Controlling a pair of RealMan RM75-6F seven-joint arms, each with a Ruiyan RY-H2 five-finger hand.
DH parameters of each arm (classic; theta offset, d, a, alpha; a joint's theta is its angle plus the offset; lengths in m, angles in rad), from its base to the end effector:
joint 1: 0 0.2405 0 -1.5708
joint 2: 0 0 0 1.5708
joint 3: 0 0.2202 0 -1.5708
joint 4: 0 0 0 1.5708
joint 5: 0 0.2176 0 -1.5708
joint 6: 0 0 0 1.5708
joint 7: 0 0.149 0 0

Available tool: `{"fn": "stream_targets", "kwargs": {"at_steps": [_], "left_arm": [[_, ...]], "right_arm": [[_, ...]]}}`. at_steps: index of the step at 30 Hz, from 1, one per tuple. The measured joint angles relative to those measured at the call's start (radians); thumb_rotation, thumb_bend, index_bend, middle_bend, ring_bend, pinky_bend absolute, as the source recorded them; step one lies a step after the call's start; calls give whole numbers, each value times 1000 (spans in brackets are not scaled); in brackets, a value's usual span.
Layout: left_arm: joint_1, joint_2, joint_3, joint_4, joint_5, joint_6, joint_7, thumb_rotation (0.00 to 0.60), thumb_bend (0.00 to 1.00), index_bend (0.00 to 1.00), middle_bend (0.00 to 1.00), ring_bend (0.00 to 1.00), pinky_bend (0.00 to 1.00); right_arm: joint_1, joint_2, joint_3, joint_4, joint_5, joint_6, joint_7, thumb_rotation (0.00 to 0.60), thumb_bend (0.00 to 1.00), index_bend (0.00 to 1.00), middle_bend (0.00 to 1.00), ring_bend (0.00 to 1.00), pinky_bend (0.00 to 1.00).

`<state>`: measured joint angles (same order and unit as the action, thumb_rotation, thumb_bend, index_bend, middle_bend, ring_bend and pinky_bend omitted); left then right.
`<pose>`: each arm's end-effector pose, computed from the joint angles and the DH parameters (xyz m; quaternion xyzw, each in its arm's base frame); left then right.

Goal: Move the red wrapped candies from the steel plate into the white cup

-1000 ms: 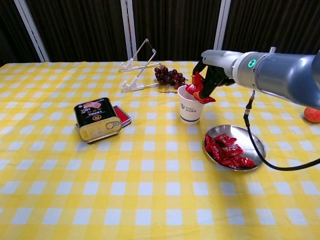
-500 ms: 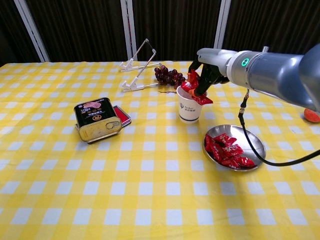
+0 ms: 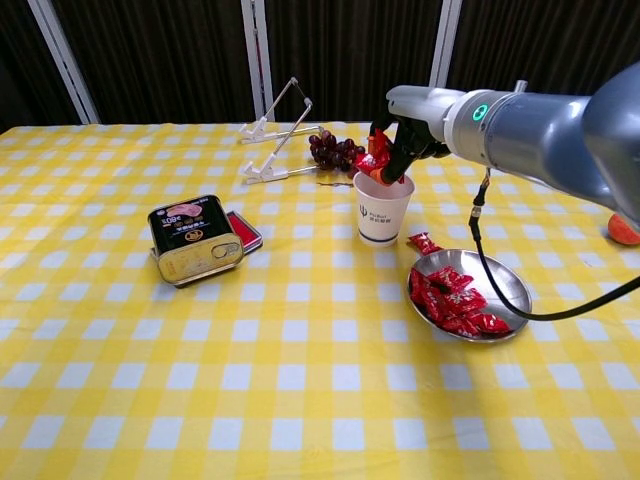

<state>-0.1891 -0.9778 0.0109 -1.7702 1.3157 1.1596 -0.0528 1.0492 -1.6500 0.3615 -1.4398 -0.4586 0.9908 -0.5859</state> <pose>-0.2915 0.1873 0.1196 -0.6052 -0.5272 -0.2893 0.5216 -0.0429 -0.3785 -0.0324 0.6634 -0.4843 0.3572 0.4447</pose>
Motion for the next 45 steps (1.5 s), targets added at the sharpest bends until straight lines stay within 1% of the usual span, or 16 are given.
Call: {"fn": "stream_targets", "kwargs": {"at_steps": [2,6,10,15,20,25,35,38,42,45], "left_arm": [[0,0,0,0,-1,0,0,600,62,0,0,0,0],[0,0,0,0,-2,0,1,600,62,0,0,0,0],[0,0,0,-1,-2,1,3,600,63,0,0,0,0],[1,0,0,-1,0,3,5,600,62,0,0,0,0],[1,-1,0,-1,-1,5,5,600,62,0,0,0,0],[1,-1,0,0,0,5,5,600,62,0,0,0,0],[1,-2,0,-1,1,6,4,600,68,0,0,0,0],[1,-2,0,0,1,6,4,600,68,0,0,0,0],[2,-2,0,0,1,7,3,600,68,0,0,0,0],[1,-2,0,1,1,5,2,600,68,0,0,0,0]], "right_arm": [[1,-2,-4,3,6,-4,-1,600,494,564,768,928,947],[0,-2,-10,7,16,-10,-2,600,495,543,768,928,946],[-3,0,-11,3,15,-8,4,600,494,468,768,928,947],[-6,4,-15,-5,17,-5,6,600,495,415,768,928,947],[-9,11,-17,-17,19,0,6,600,494,405,768,928,947],[-13,20,-20,-32,18,7,8,600,494,350,768,928,946],[-19,23,-26,-54,2,22,16,600,496,350,768,928,947],[-18,19,-25,-46,1,27,16,600,471,327,768,928,947],[-20,9,-25,-31,-12,36,24,600,397,236,768,926,947],[-24,1,-25,-23,-27,43,34,600,380,223,768,918,947]]}}
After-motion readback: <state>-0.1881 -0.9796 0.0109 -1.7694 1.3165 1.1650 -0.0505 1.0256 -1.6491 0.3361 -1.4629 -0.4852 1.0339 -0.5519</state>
